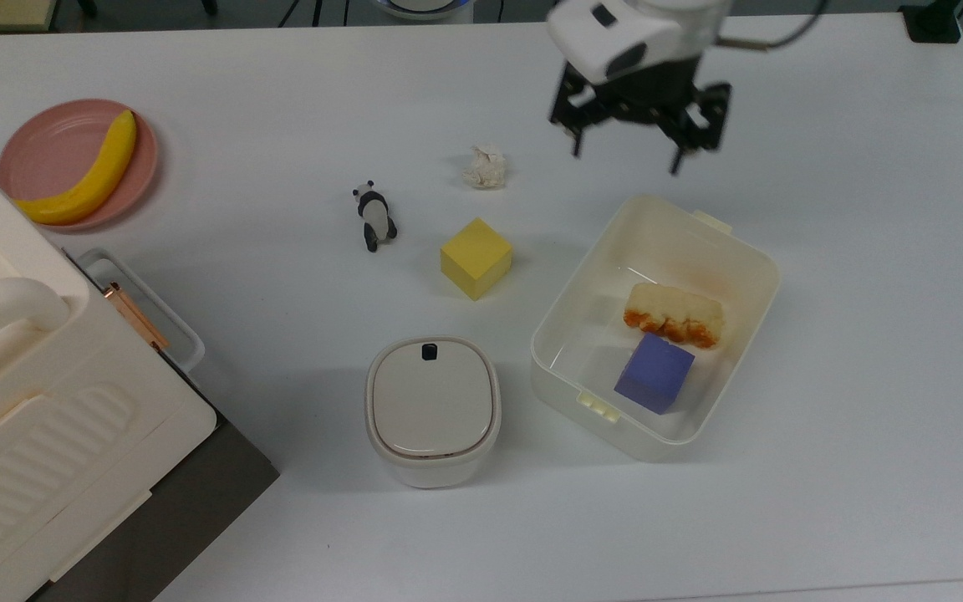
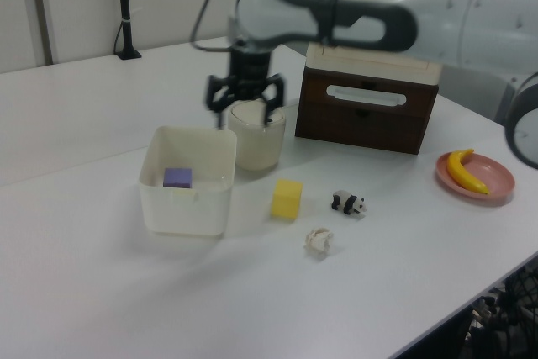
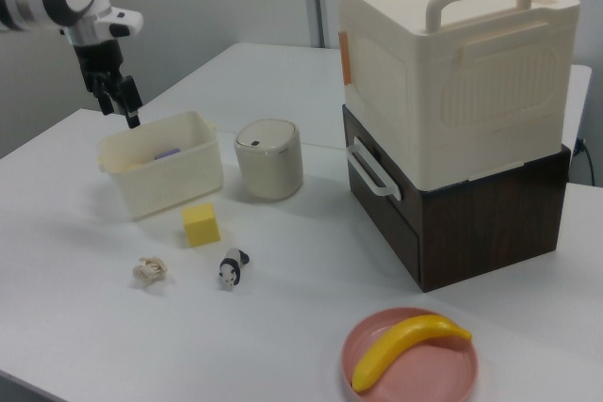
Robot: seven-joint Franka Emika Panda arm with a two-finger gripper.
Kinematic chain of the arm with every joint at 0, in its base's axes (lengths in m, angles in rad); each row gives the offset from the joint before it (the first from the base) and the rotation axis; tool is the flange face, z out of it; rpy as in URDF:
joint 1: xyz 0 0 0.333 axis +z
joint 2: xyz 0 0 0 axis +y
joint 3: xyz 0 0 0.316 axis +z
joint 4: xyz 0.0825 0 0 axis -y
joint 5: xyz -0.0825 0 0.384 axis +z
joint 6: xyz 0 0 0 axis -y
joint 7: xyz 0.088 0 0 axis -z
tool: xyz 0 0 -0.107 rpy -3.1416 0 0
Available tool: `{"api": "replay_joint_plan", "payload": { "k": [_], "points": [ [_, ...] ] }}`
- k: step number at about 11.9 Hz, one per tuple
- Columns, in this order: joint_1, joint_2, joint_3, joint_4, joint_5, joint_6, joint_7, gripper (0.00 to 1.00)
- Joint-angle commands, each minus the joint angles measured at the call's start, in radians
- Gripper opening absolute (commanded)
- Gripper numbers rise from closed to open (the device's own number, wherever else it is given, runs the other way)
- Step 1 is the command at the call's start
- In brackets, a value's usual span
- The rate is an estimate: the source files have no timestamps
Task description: Put the bread in the basket
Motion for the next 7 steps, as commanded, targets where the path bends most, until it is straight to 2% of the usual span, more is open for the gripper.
{"api": "replay_joint_plan", "payload": {
  "k": [1,3,7],
  "points": [
    [-0.08,-0.111,-0.006,-0.04,-0.011,-0.184,-0.174,1.0],
    [-0.189,-0.188,-0.004,-0.081,-0.011,-0.247,-0.363,1.0],
    [-0.301,-0.208,-0.004,-0.088,-0.015,-0.273,-0.394,1.0]
  ]
}}
